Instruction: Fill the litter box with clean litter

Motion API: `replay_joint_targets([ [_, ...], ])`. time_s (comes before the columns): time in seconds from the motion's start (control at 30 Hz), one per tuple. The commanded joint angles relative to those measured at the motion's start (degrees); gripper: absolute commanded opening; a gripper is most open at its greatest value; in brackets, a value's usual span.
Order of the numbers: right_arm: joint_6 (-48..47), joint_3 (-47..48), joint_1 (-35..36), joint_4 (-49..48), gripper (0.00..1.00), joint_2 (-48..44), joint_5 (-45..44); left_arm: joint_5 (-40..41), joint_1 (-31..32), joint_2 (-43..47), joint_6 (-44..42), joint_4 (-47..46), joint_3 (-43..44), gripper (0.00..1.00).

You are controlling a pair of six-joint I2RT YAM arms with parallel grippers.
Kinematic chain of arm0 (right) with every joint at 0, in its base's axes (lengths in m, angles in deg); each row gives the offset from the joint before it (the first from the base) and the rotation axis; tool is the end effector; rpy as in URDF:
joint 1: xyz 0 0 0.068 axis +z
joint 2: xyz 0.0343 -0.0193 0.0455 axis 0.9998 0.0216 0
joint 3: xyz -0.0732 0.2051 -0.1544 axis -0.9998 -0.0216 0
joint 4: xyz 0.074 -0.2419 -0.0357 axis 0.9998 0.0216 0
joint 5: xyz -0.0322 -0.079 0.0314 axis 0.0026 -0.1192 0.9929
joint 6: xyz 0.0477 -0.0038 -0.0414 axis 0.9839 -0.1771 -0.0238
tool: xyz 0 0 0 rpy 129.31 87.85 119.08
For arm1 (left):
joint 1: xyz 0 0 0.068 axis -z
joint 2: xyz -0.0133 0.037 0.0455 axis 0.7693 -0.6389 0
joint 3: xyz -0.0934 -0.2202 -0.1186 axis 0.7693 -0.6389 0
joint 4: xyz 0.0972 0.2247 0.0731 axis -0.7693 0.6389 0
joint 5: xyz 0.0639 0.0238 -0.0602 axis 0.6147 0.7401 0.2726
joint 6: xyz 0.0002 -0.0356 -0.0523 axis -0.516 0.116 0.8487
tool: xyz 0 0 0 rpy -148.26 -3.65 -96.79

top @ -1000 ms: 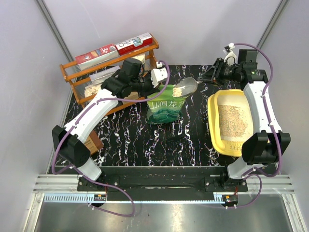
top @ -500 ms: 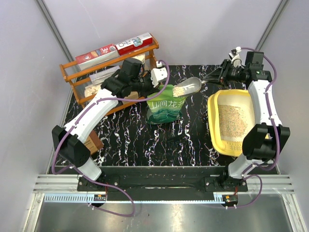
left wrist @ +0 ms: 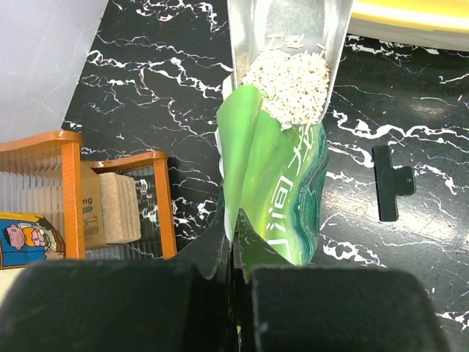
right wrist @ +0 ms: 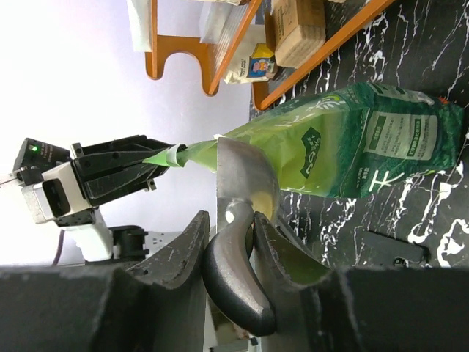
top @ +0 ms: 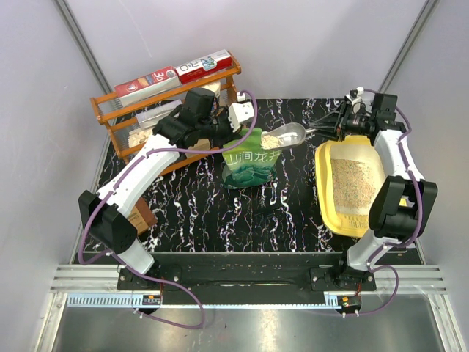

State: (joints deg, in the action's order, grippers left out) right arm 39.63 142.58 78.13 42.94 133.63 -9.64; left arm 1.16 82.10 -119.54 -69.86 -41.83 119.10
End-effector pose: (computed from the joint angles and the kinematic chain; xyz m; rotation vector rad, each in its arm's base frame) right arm 0.3682 -0.0230 0.3123 0.1964 2.1551 1.5800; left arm 0.2976 -0.2106 0.3790 1.3391 1.6357 -0.5010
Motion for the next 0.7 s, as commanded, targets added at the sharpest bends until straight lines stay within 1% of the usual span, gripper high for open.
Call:
replay_joint_targets([
  [0.0,9.06,-4.94,-0.27,-15.07,0.0,1.58,3.49,1.89,-0.79,3.24,-0.25,-4.5,5.54,0.0],
  [0.17,16.02,-9.51,-0.35,-24.33,0.0,1.75,3.93,2.24,-0.79,3.24,-0.42,-4.24,6.07,0.0],
  [0.2,20.13,-10.05,-0.44,-29.74,0.0,1.84,4.37,2.33,-0.79,3.24,-0.42,-4.24,5.99,0.0],
  [0.23,22.78,-10.75,-0.44,-32.75,0.0,2.02,4.72,2.24,-0.79,3.24,-0.42,-4.24,5.81,0.0],
  [0.27,30.11,-12.75,-0.53,-36.87,0.0,2.28,5.07,2.24,-0.79,3.32,-0.42,-4.24,5.72,0.0],
  [0.3,34.54,-13.91,-0.62,-47.27,0.0,2.37,5.16,2.42,-0.79,3.24,-0.25,-4.15,5.63,0.0],
  [0.33,39.11,-14.96,-0.62,-52.85,0.0,2.8,5.34,2.42,-0.79,3.24,-0.25,-4.15,5.37,0.0],
  [0.37,47.16,-16.45,-0.62,-58.56,0.0,3.5,5.52,2.42,-0.79,3.24,-0.33,-4.06,5.28,0.0],
  [0.4,47.41,-16.29,-0.62,-62.1,0.0,3.6,5.52,2.85,-0.79,3.24,-0.33,-4.15,4.93,0.0],
  [0.43,47.07,-16.12,-0.62,-61.96,0.0,3.51,5.17,3.12,-0.79,3.41,-0.33,-4.15,4.49,0.0],
  [0.53,49.25,-16.73,-0.62,-65.73,0.0,3.42,5.6,4.17,-0.88,3.5,-1.03,-3.98,3.7,0.0],
  [0.67,49.79,-16.56,-0.62,-66.62,0.0,2.38,5.78,4.7,-0.88,3.5,-1.56,-3.63,3.52,0.0],
])
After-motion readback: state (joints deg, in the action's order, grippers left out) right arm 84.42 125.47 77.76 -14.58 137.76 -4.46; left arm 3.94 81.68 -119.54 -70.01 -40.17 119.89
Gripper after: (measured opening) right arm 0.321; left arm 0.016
